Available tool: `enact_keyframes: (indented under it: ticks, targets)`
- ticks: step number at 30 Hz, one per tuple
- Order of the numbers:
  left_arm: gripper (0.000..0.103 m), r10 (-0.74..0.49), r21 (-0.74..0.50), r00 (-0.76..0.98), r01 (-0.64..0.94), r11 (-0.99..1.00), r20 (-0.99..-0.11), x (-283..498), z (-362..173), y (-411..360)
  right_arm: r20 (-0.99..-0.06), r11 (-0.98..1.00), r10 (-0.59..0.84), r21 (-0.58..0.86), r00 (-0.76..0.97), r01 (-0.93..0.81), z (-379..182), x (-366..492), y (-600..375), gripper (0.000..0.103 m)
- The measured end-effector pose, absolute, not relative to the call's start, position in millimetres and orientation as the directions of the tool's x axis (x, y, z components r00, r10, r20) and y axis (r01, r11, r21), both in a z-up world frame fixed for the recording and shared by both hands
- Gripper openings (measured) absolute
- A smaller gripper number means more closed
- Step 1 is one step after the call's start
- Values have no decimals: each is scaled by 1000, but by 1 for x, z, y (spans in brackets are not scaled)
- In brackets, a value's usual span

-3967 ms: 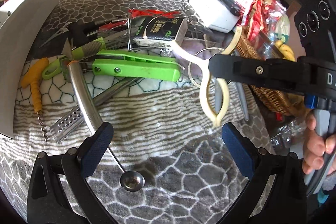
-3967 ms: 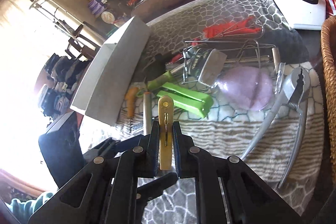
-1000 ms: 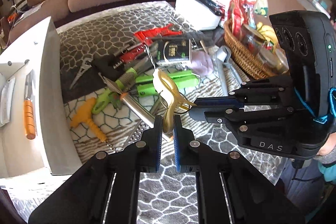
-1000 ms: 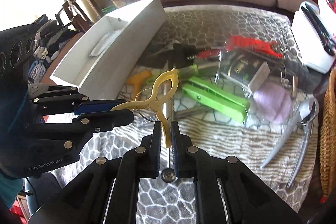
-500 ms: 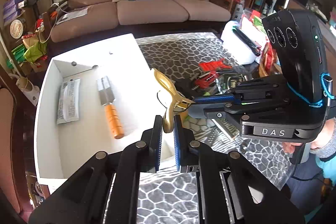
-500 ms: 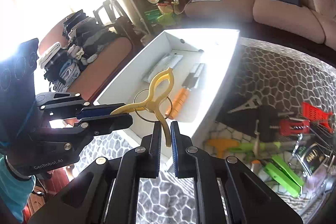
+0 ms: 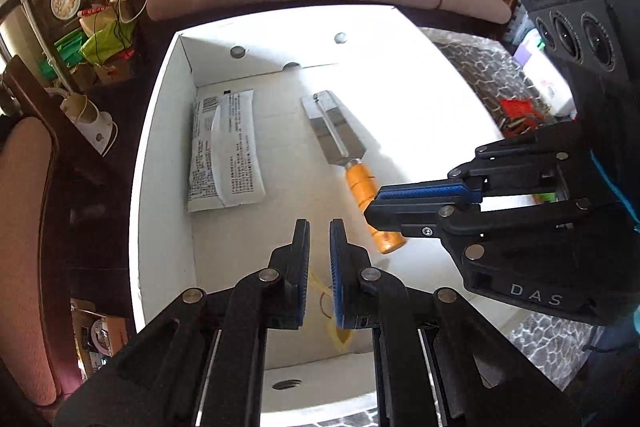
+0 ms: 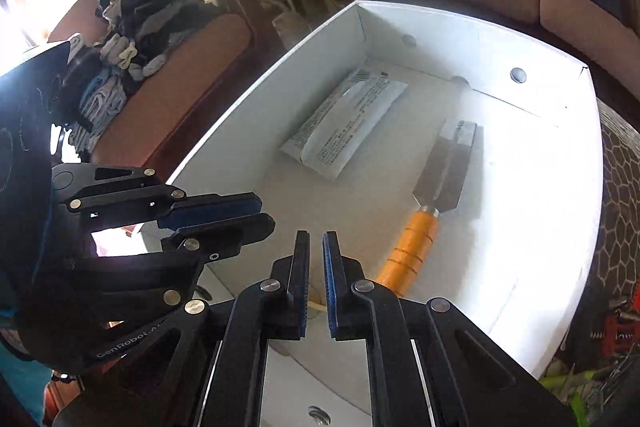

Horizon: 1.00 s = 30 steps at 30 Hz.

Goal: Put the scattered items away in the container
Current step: 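Withdraw the right tool from the box back over the table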

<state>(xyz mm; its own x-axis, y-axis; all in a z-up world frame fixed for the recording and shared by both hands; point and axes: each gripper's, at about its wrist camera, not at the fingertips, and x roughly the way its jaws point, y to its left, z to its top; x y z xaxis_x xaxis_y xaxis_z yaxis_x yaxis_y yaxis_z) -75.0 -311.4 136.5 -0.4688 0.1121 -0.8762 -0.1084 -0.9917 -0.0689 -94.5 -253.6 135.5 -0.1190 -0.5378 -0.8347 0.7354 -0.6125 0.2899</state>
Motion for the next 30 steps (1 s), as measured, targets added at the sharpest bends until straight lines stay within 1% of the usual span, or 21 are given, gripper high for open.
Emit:
enact_keyframes:
  ticks: [5,8,9,10,11,12,13,15,16,17,18,19,21,24,26,30]
  targets:
    - [9,127,-83,-478,-112,-990,-869,-72,134,-316,-840,-616,-531,291,-113,732,122,-94,-252,6]
    - [12,126,-86,-484,-104,-991,-866,-66,137,-312,-844,-625,-525,294,-111,724,122,-91,-242,6]
    - [20,121,-84,-488,-97,-992,-864,-63,140,-311,-846,-628,-522,291,-114,722,124,-89,-238,7]
    - [37,115,-83,-495,-87,-993,-861,-60,143,-309,-848,-633,-517,284,-120,721,125,-86,-235,8]
    - [50,110,-84,-502,-74,-994,-858,-57,146,-308,-849,-638,-512,276,-128,718,128,-84,-231,9]
    - [72,115,-95,-508,-65,-993,-854,-53,149,-307,-852,-647,-506,269,-137,713,131,-81,-226,9]
    - [89,120,-106,-516,-57,-993,-848,-49,153,-305,-855,-656,-499,266,-143,706,133,-79,-222,10]
    - [96,100,-102,-531,-25,-994,-841,-41,160,-304,-855,-674,-496,268,-153,688,138,-75,-210,30]
    - [97,97,-107,-535,-12,-994,-839,-37,164,-304,-854,-685,-493,263,-166,680,142,-73,-204,53]
    - [100,100,-116,-536,-3,-993,-838,-32,167,-304,-852,-694,-491,254,-183,674,145,-70,-197,73]
    - [103,100,-122,-537,6,-993,-838,-27,170,-305,-849,-700,-490,247,-200,670,150,-67,-191,79]
    - [103,90,-118,-538,16,-993,-838,-22,173,-304,-845,-702,-492,243,-209,670,154,-64,-185,83]
    - [103,73,-106,-542,30,-994,-837,-13,180,-302,-840,-705,-495,238,-223,668,162,-57,-175,84]
    - [103,60,-100,-547,43,-994,-835,1,188,-296,-834,-714,-492,221,-251,664,174,-44,-164,91]
    - [103,60,-100,-553,42,-994,-831,10,194,-291,-838,-737,-463,183,-288,651,181,-36,-156,103]
    - [103,25,-67,-571,52,-996,-821,29,208,-279,-836,-748,-457,176,-305,639,193,-20,-139,103]
